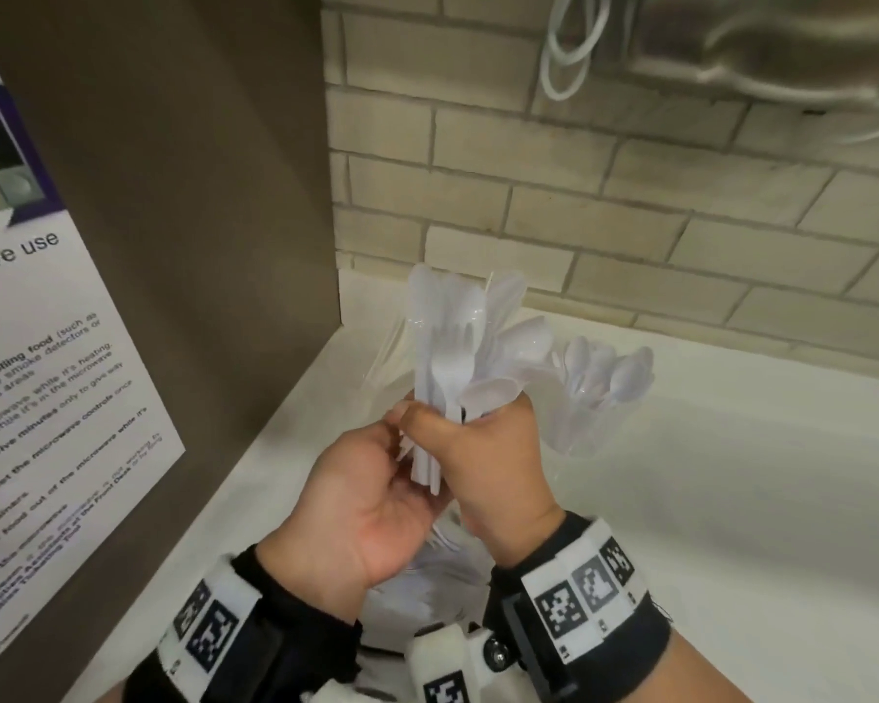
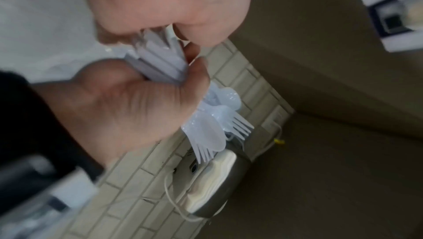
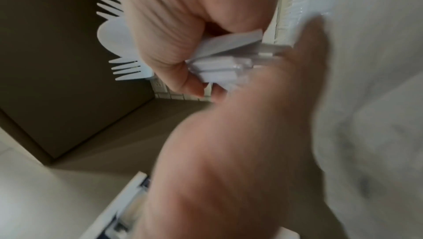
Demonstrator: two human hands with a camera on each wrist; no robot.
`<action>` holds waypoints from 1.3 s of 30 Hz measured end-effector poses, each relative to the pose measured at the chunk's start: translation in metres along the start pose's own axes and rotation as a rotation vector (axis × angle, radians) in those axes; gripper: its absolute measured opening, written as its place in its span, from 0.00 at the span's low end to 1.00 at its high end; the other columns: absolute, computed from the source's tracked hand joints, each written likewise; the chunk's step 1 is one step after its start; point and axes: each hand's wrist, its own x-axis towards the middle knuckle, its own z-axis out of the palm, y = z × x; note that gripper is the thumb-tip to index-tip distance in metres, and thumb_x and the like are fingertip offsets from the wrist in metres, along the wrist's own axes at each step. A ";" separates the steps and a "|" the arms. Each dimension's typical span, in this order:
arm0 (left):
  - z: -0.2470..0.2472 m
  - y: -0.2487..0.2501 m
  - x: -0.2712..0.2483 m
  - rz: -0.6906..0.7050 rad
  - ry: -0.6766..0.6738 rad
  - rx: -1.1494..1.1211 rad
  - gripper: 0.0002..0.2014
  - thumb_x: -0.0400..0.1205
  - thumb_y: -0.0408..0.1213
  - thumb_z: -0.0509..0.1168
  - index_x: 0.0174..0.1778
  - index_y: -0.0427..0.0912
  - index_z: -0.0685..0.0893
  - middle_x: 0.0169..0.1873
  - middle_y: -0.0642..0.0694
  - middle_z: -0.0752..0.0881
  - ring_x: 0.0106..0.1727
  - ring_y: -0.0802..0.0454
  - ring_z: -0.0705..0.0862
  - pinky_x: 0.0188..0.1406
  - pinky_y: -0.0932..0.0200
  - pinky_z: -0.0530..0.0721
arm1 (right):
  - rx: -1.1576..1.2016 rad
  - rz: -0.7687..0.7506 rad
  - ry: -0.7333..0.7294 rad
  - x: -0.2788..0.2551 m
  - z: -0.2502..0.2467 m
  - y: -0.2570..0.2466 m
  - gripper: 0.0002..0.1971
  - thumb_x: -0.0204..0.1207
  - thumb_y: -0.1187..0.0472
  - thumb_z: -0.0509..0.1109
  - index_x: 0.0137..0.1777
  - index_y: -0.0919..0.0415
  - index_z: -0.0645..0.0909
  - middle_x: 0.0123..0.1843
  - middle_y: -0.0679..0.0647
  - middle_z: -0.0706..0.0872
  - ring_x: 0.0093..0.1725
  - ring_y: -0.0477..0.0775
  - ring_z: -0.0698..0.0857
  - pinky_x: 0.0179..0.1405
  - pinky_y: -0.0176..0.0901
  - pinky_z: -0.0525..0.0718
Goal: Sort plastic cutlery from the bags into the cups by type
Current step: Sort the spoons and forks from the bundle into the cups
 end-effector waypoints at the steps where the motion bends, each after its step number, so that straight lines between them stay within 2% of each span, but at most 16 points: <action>1: -0.004 0.001 0.001 0.054 -0.004 0.094 0.21 0.88 0.50 0.54 0.61 0.38 0.85 0.56 0.40 0.89 0.59 0.43 0.87 0.63 0.47 0.81 | -0.010 -0.023 0.010 0.002 -0.003 0.000 0.06 0.64 0.72 0.76 0.41 0.68 0.87 0.36 0.60 0.91 0.40 0.59 0.91 0.45 0.57 0.90; 4: -0.015 0.013 0.001 0.449 -0.110 0.312 0.34 0.72 0.68 0.64 0.68 0.50 0.79 0.65 0.45 0.85 0.70 0.49 0.80 0.68 0.51 0.77 | -0.132 -0.061 0.030 0.009 -0.012 0.001 0.07 0.64 0.65 0.76 0.36 0.70 0.84 0.32 0.63 0.88 0.36 0.62 0.89 0.39 0.58 0.89; 7: -0.008 0.025 -0.005 0.778 -0.388 0.681 0.54 0.56 0.62 0.81 0.75 0.77 0.57 0.78 0.47 0.68 0.78 0.53 0.70 0.69 0.54 0.77 | -0.288 -0.053 -0.088 0.003 -0.011 0.004 0.05 0.60 0.61 0.76 0.34 0.60 0.84 0.31 0.54 0.87 0.34 0.53 0.87 0.34 0.51 0.87; 9: -0.002 0.023 -0.005 0.876 -0.389 0.920 0.65 0.51 0.57 0.85 0.76 0.77 0.47 0.79 0.53 0.64 0.81 0.58 0.64 0.74 0.60 0.72 | -0.261 -0.003 -0.240 -0.003 -0.009 0.004 0.14 0.60 0.65 0.79 0.40 0.46 0.84 0.36 0.41 0.89 0.39 0.40 0.88 0.40 0.41 0.88; 10: 0.001 0.022 -0.004 0.906 -0.341 0.951 0.65 0.51 0.54 0.86 0.77 0.74 0.48 0.77 0.58 0.66 0.80 0.61 0.64 0.74 0.64 0.71 | -0.241 0.028 -0.272 -0.005 -0.009 0.005 0.20 0.62 0.70 0.80 0.44 0.43 0.83 0.37 0.36 0.88 0.42 0.34 0.87 0.41 0.32 0.86; 12: 0.002 0.022 0.002 0.939 -0.252 0.899 0.59 0.54 0.47 0.87 0.75 0.70 0.56 0.68 0.63 0.74 0.74 0.66 0.73 0.68 0.69 0.75 | -0.303 -0.009 -0.279 -0.007 -0.003 0.006 0.18 0.68 0.71 0.77 0.53 0.49 0.84 0.39 0.37 0.88 0.43 0.29 0.85 0.42 0.24 0.82; 15: 0.000 0.025 0.006 0.895 -0.240 0.839 0.44 0.58 0.41 0.84 0.68 0.62 0.71 0.58 0.58 0.82 0.59 0.62 0.83 0.53 0.66 0.83 | -0.673 -0.265 -0.209 -0.008 0.008 0.012 0.19 0.73 0.56 0.68 0.64 0.55 0.78 0.50 0.52 0.88 0.51 0.47 0.88 0.50 0.36 0.85; 17: -0.001 0.026 0.007 0.892 -0.265 0.819 0.35 0.60 0.35 0.81 0.62 0.56 0.76 0.52 0.57 0.83 0.51 0.62 0.84 0.47 0.67 0.82 | -0.755 -0.257 -0.210 -0.010 0.009 0.016 0.21 0.70 0.55 0.71 0.64 0.56 0.80 0.53 0.55 0.88 0.52 0.54 0.88 0.51 0.42 0.86; 21: -0.002 0.024 0.007 0.859 -0.320 0.659 0.29 0.59 0.35 0.77 0.55 0.55 0.79 0.48 0.53 0.83 0.47 0.58 0.83 0.43 0.63 0.83 | -0.812 -0.188 -0.164 -0.013 0.004 0.012 0.22 0.65 0.48 0.69 0.58 0.55 0.82 0.47 0.47 0.89 0.47 0.48 0.89 0.45 0.41 0.86; 25: -0.002 0.023 0.008 0.819 -0.305 0.449 0.23 0.58 0.34 0.75 0.48 0.50 0.80 0.40 0.50 0.86 0.41 0.54 0.86 0.36 0.59 0.86 | -0.669 -0.033 -0.225 -0.012 0.000 0.002 0.14 0.61 0.57 0.77 0.43 0.53 0.76 0.34 0.43 0.81 0.37 0.45 0.85 0.34 0.32 0.81; 29: -0.002 0.021 0.010 0.782 -0.285 0.372 0.27 0.58 0.32 0.75 0.54 0.52 0.79 0.41 0.50 0.87 0.43 0.53 0.88 0.38 0.56 0.86 | -0.516 0.076 -0.264 -0.011 -0.002 0.004 0.14 0.60 0.62 0.78 0.39 0.53 0.76 0.31 0.44 0.81 0.32 0.44 0.84 0.32 0.35 0.80; 32: -0.003 0.018 0.010 0.755 -0.323 0.405 0.46 0.58 0.31 0.78 0.72 0.58 0.67 0.48 0.51 0.91 0.54 0.49 0.89 0.47 0.55 0.87 | -0.424 0.079 -0.263 -0.010 -0.003 0.004 0.12 0.64 0.63 0.76 0.45 0.57 0.79 0.34 0.46 0.85 0.36 0.45 0.87 0.35 0.39 0.85; 34: -0.006 0.018 0.012 0.679 -0.335 0.487 0.57 0.53 0.36 0.85 0.76 0.57 0.60 0.51 0.55 0.90 0.58 0.52 0.88 0.48 0.57 0.87 | -0.285 0.119 -0.260 -0.008 -0.006 0.002 0.10 0.67 0.69 0.74 0.48 0.63 0.81 0.34 0.50 0.87 0.32 0.47 0.87 0.32 0.40 0.87; 35: -0.006 0.020 0.011 0.611 -0.350 0.536 0.58 0.51 0.43 0.87 0.76 0.52 0.62 0.50 0.54 0.90 0.55 0.52 0.89 0.44 0.54 0.87 | -0.232 0.139 -0.266 -0.008 -0.006 0.000 0.10 0.69 0.70 0.74 0.50 0.64 0.82 0.35 0.53 0.87 0.31 0.49 0.87 0.30 0.42 0.87; 37: -0.003 0.024 0.007 0.450 -0.422 0.650 0.51 0.51 0.54 0.86 0.70 0.40 0.76 0.50 0.35 0.88 0.49 0.41 0.88 0.43 0.42 0.82 | -0.212 0.157 -0.308 -0.008 -0.008 -0.002 0.11 0.70 0.71 0.74 0.52 0.62 0.82 0.35 0.56 0.87 0.29 0.51 0.87 0.31 0.46 0.88; 39: -0.004 0.029 0.006 0.347 -0.497 0.717 0.38 0.53 0.54 0.85 0.60 0.47 0.87 0.58 0.26 0.83 0.58 0.32 0.83 0.50 0.28 0.73 | -0.277 0.148 -0.369 -0.008 -0.009 -0.002 0.11 0.68 0.73 0.73 0.49 0.62 0.84 0.33 0.57 0.88 0.30 0.53 0.89 0.35 0.51 0.90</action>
